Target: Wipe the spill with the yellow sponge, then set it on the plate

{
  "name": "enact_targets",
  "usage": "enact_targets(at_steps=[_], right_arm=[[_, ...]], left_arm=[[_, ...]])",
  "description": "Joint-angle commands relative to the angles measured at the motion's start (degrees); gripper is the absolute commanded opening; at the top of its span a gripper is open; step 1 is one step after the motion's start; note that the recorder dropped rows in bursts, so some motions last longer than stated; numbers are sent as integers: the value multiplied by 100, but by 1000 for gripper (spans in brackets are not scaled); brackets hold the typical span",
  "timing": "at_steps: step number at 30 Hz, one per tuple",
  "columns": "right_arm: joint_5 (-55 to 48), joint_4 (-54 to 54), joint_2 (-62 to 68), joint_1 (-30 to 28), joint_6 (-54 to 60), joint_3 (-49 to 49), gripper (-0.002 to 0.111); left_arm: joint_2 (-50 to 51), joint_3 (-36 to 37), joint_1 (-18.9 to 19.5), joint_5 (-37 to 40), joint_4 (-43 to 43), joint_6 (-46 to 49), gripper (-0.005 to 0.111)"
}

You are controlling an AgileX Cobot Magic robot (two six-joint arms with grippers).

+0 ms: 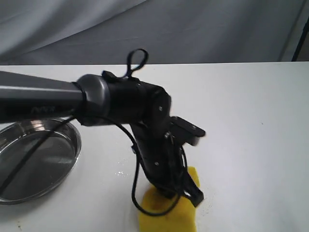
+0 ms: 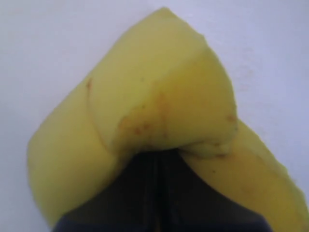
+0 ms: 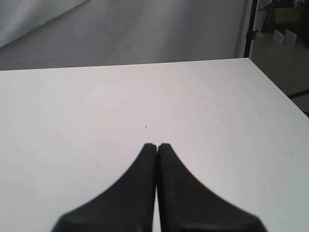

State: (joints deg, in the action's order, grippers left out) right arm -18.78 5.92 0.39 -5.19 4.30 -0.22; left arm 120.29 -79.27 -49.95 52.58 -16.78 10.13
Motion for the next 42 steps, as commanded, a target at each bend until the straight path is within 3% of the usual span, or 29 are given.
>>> enact_targets(at_steps=[1,7,17,20,24,29,34,38,42], right_arm=[[3,-41,-24,12,-17,22,0],[3,-41,-24,12,-17,22,0],[3,-41,-24,12,-17,22,0],[3,-41,-24,12,-17,22,0],[3,-41,-24,12,-17,22,0],[3,-41,-24,12,-17,22,0],[3,-41,-24,12,-17,22,0],[3,-41,-24,12,-17,22,0],[3,-41,-24,12,-17,22,0]], left_arm=[[112,97,-731,515,-453,396,0],[99,97,-997,612,-442,398,0],[-1407,97,-467,631,1485,-1013,0],[-1989,97,-83,710,1931,-1487,0],[-2647,97,700,1051,2280,-1805,0],[-3136,97,1976,1524,2393,-1766,0],[-3241,125,3002,1527,2417,-1729,0],[-3231,455,3520,1210,2453,-1688,0],[-3221,1227,3819,522,2525,-1615,0]])
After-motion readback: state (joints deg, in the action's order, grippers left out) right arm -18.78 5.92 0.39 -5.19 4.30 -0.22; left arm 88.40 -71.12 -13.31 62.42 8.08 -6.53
